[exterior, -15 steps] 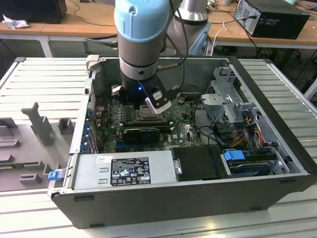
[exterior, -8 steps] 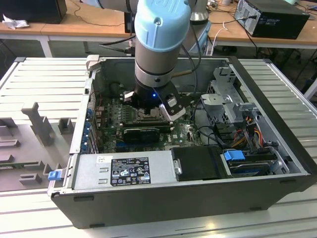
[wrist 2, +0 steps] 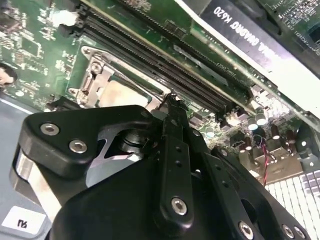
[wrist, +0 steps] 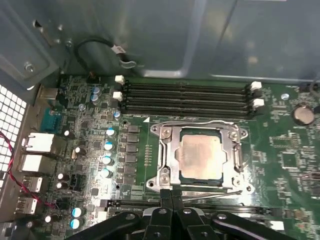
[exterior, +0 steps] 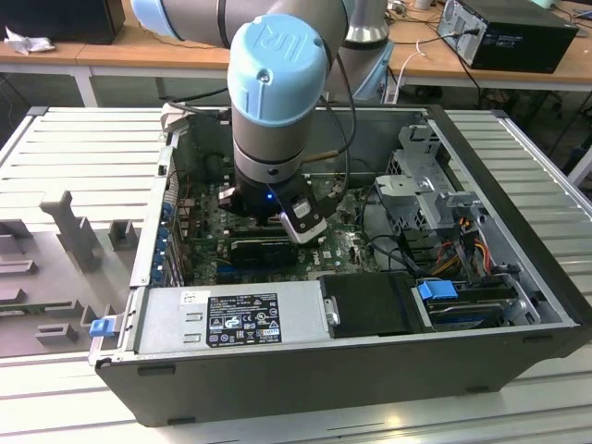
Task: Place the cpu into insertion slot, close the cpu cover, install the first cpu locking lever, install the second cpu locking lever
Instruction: 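Install the second cpu locking lever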
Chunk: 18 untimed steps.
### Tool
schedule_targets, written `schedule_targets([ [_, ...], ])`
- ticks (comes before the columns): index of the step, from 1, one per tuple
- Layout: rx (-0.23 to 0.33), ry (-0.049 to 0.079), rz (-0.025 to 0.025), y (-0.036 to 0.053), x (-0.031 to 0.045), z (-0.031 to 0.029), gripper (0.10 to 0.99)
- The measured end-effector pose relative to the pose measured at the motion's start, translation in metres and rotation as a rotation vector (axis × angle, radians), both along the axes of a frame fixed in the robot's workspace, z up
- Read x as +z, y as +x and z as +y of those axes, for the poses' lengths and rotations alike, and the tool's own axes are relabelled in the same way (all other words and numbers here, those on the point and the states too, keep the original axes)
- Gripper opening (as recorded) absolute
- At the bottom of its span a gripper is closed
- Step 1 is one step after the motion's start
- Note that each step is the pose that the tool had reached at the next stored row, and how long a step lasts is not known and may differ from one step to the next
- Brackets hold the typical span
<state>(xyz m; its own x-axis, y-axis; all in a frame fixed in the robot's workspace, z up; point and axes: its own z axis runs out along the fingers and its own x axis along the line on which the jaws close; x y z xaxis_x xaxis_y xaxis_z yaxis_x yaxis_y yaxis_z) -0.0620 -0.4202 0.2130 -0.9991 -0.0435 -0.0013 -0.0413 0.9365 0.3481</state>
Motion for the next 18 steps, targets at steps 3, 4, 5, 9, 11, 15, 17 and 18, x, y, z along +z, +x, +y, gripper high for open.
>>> schedule_targets([
  [3,0.000,0.000,0.0002,-0.0002,-0.0005,0.0000,0.106],
  [4,0.000,0.001,0.0001,-0.0012,-0.0009,0.0000,0.106],
  [5,0.000,0.001,0.0001,-0.0015,-0.0013,0.0000,0.106],
  [9,0.000,0.009,0.0000,-0.0042,-0.0041,-0.0001,0.106],
  [11,0.000,0.014,0.0002,-0.0058,-0.0061,-0.0001,0.106],
  [15,0.000,0.023,0.0001,-0.0104,-0.0139,0.0002,0.106],
  [17,0.000,0.034,0.0001,-0.0122,-0.0150,0.0007,0.106],
  [18,0.000,0.038,0.0000,-0.0122,-0.0157,0.0009,0.106],
])
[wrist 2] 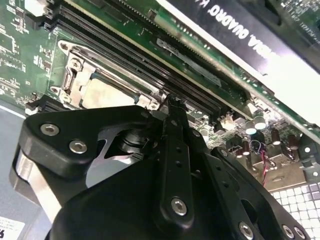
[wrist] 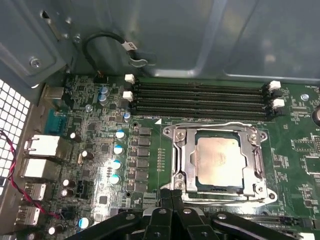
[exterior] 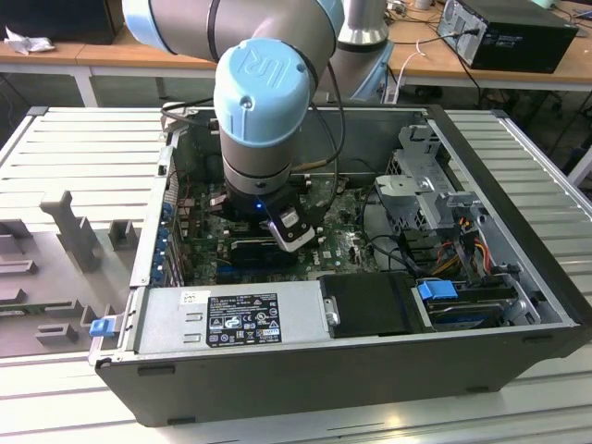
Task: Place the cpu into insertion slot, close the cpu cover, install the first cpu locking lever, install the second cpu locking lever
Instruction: 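Install the second cpu locking lever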
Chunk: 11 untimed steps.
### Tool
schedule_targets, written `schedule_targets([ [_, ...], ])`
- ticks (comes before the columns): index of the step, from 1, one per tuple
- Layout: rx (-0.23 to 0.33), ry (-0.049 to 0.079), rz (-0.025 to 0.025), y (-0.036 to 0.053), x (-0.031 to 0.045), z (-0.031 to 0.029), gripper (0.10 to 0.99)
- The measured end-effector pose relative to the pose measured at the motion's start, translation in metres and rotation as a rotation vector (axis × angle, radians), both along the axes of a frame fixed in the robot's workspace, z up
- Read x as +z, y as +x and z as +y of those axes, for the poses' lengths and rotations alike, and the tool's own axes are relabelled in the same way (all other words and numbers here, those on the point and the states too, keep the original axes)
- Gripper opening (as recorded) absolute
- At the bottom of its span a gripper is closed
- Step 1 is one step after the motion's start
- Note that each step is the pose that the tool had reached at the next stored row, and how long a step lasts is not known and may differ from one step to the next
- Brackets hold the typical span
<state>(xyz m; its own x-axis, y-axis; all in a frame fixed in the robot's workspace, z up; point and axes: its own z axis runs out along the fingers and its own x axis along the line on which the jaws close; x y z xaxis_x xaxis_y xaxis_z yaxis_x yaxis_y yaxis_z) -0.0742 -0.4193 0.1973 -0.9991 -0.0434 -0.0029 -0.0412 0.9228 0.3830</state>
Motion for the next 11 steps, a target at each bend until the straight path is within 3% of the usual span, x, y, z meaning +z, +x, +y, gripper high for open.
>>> schedule_targets([
  [11,0.000,0.021,0.0002,0.0000,-0.0063,0.0044,0.106],
])
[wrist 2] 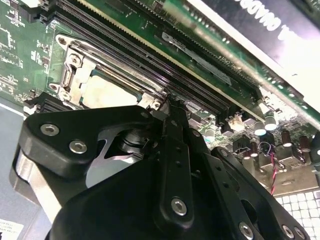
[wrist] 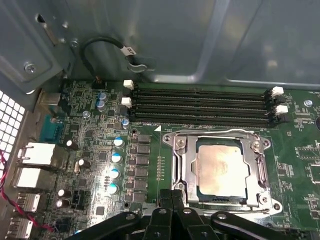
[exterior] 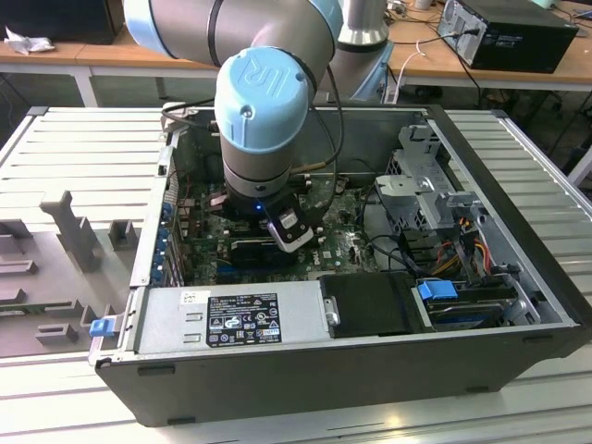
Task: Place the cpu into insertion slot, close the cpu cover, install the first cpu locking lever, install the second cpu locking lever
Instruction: 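Install the second cpu locking lever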
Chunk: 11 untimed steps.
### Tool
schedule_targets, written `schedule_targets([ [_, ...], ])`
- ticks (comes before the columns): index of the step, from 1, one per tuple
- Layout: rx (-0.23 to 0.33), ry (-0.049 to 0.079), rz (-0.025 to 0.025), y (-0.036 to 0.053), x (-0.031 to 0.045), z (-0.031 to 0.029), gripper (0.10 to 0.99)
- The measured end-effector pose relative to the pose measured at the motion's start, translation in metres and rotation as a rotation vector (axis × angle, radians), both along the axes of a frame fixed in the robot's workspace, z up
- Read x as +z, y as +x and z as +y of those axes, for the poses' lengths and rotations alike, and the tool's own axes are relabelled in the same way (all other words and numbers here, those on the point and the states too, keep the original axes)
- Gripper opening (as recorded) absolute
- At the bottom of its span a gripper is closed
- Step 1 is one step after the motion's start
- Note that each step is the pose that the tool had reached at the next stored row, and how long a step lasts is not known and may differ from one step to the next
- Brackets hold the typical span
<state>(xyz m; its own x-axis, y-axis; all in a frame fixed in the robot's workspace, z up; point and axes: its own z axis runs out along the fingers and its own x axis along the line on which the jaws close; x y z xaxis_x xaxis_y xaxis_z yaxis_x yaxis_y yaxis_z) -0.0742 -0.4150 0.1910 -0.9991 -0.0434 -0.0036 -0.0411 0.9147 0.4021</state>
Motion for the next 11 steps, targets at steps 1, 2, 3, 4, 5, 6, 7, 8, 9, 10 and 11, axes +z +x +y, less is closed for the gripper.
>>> schedule_targets([
  [1,0.000,0.002,-0.0001,0.0000,-0.0005,0.0003,0.106],
  [2,0.000,0.005,-0.0002,0.0000,-0.0013,0.0007,0.106],
  [3,0.000,0.006,-0.0001,-0.0001,-0.0020,0.0008,0.106],
  [4,0.000,0.006,-0.0001,-0.0005,-0.0021,0.0008,0.106],
  [5,0.000,0.007,0.0001,-0.0010,-0.0021,0.0007,0.106],
  [6,0.000,0.008,-0.0001,-0.0011,-0.0019,0.0008,0.106],
  [7,0.000,0.009,-0.0001,-0.0012,-0.0005,0.0007,0.106],
  [8,0.000,0.008,0.0000,-0.0013,0.0017,0.0009,0.106],
  [9,0.000,0.009,-0.0001,-0.0013,0.0070,0.0012,0.106],
  [10,0.000,0.008,0.0000,-0.0013,0.0105,0.0014,0.106],
  [11,0.000,0.008,0.0000,-0.0013,0.0134,0.0015,0.106],
])
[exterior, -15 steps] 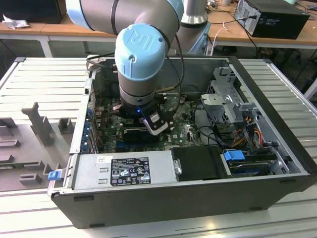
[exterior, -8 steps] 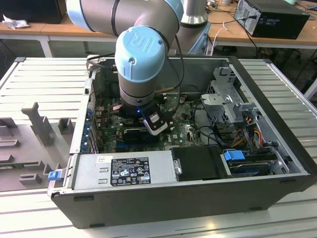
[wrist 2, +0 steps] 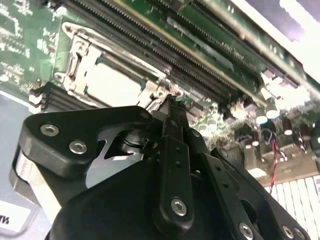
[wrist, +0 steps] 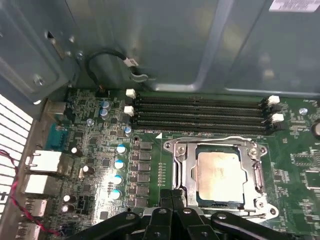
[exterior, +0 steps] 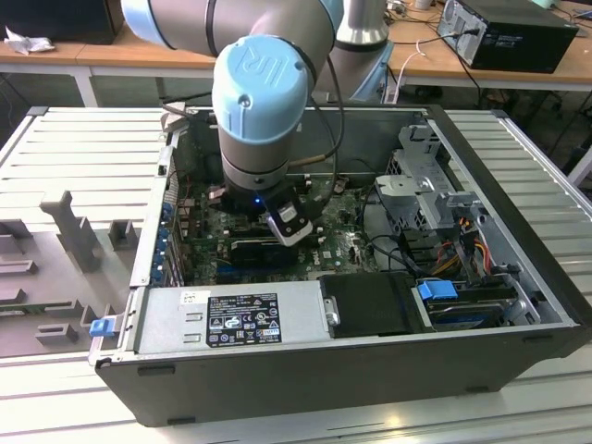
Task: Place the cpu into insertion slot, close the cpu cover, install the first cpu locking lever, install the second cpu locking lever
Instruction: 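Install the second cpu locking lever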
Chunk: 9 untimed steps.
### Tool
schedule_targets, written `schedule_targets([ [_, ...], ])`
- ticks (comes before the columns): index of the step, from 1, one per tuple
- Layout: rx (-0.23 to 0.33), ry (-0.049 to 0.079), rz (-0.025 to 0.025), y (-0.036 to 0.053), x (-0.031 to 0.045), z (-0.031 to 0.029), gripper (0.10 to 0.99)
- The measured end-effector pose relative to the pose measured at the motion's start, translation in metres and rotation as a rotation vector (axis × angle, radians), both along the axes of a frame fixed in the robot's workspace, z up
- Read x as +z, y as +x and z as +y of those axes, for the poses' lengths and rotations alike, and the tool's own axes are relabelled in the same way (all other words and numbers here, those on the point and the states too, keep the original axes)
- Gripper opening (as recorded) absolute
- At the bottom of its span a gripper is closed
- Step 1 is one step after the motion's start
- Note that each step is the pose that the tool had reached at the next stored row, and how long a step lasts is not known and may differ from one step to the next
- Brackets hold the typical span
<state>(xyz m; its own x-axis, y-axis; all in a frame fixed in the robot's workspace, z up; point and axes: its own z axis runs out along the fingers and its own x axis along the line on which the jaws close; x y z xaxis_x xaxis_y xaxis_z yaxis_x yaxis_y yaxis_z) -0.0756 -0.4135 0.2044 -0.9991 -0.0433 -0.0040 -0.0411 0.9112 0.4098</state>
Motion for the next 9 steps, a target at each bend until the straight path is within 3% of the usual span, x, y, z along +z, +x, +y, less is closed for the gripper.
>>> schedule_targets([
  [6,0.000,0.000,0.0006,0.0000,0.0197,0.0006,0.106],
  [9,0.000,0.000,0.0004,0.0000,0.0216,0.0006,0.106],
])
